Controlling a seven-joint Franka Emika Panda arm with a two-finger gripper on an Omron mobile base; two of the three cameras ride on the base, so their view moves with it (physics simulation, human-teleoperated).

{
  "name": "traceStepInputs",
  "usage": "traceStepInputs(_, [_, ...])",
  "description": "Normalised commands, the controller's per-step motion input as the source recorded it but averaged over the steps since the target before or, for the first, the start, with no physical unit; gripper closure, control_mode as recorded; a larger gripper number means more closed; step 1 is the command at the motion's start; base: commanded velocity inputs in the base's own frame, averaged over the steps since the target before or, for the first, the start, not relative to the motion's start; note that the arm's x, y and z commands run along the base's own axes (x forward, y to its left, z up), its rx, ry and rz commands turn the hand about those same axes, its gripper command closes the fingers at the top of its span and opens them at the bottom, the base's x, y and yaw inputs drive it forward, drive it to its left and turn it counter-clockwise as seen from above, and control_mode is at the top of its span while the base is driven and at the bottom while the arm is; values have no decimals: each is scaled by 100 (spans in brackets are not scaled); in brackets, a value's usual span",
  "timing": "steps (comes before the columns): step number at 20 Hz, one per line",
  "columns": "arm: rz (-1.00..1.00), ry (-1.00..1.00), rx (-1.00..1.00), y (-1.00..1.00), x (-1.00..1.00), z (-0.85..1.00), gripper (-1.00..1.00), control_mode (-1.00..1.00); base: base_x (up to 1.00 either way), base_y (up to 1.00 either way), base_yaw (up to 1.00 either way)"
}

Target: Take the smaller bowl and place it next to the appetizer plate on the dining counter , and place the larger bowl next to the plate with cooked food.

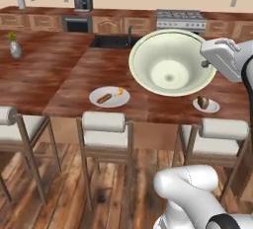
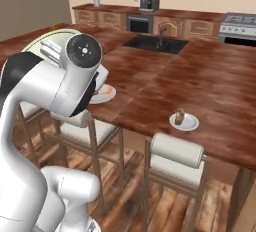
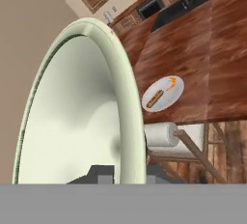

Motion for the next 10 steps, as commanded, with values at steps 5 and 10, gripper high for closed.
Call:
traceStepInputs(5, [0, 0, 0, 0, 0, 0, 100, 100, 87, 61, -31])
traceStepInputs(10, [0, 0, 0, 0, 0, 0, 100, 100, 72, 57, -30])
